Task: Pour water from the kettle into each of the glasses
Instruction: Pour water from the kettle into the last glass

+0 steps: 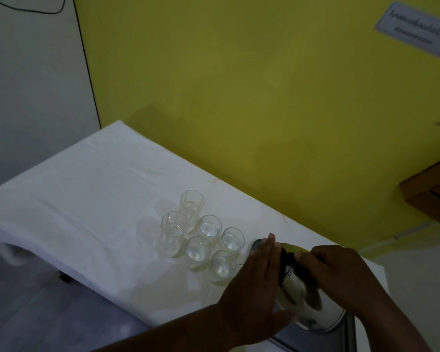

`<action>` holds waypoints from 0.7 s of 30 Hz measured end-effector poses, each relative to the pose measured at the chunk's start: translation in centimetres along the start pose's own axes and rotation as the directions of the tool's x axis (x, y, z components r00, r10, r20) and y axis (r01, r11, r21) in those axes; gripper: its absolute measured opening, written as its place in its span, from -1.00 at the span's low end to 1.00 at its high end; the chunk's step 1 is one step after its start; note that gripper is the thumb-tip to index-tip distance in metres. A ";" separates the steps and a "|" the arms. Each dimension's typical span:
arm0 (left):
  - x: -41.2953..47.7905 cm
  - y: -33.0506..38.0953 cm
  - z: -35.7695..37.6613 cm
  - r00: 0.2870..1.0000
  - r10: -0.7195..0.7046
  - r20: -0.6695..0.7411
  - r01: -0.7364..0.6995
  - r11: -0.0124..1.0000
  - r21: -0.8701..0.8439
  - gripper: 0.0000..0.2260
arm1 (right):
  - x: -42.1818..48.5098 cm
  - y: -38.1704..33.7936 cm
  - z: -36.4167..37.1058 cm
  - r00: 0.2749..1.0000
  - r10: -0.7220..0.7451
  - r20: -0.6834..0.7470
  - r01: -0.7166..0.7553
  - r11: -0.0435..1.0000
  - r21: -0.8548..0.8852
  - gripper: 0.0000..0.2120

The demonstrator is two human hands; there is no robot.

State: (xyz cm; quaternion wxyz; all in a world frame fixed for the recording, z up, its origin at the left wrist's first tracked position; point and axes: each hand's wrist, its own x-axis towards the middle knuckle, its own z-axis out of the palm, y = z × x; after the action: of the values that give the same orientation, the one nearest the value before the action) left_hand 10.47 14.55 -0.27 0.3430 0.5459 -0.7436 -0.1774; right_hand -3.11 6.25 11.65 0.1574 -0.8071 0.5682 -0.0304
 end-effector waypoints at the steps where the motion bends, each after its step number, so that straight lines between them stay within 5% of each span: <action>1: 0.0 0.0 0.0 1.000 -0.003 0.003 0.003 1.000 0.000 -0.05 | 0.0 0.0 0.0 1.000 0.000 -0.002 0.000 1.000 -0.002 -0.35; 21: -0.2 -0.3 0.4 0.999 0.008 -0.042 -0.008 1.000 0.009 -0.07 | 0.2 0.0 0.2 1.000 -0.010 -0.006 0.010 1.000 0.023 -0.33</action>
State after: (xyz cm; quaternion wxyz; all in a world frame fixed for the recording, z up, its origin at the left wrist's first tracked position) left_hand 10.48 14.59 -0.83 0.3566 0.5480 -0.7393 -0.1612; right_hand -3.02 6.08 11.47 0.1649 -0.8079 0.5644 -0.0399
